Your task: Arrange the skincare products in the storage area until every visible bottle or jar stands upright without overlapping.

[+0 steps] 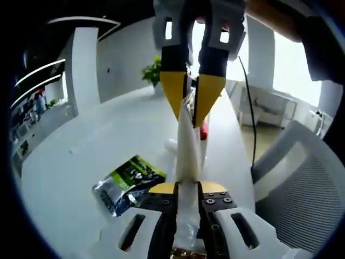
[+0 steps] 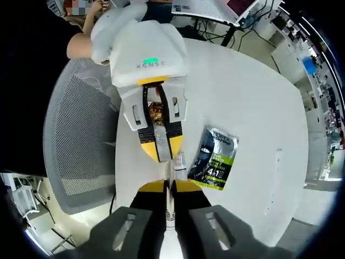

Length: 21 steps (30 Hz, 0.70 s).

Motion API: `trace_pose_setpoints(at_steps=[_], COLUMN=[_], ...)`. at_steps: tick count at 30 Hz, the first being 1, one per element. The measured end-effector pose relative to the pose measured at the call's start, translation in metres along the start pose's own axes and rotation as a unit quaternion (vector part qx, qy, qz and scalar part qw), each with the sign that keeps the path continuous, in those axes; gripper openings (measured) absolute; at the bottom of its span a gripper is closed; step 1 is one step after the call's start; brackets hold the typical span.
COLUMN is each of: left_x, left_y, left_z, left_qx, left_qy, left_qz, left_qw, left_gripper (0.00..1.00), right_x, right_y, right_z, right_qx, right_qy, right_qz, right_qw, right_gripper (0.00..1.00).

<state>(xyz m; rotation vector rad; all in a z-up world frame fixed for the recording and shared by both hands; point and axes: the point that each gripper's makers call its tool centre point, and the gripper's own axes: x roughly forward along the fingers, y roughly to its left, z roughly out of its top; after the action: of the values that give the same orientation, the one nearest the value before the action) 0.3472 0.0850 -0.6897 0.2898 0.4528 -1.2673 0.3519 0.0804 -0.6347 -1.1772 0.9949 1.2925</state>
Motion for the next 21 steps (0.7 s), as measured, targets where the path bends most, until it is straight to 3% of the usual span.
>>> trace_pose_setpoints(at_steps=[2,21], left_x=[-0.0004,0.0021], left_y=[0.0003,-0.0015], left_z=[-0.0004,-0.0028], left_qx=[0.000,0.001], left_qy=[0.000,0.005], left_qz=[0.001,-0.006], left_qw=[1.0000,1.0000], left_gripper=[0.00,0.01], right_x=[-0.0001,-0.0004], right_y=[-0.0020,-0.0003], right_z=[-0.0008,-0.0013], right_qx=[0.007,0.017], right_qy=[-0.002,0.006], right_qz=[0.002,0.009], right_qw=[1.0000,0.9998], right_gripper=[0.03,0.06])
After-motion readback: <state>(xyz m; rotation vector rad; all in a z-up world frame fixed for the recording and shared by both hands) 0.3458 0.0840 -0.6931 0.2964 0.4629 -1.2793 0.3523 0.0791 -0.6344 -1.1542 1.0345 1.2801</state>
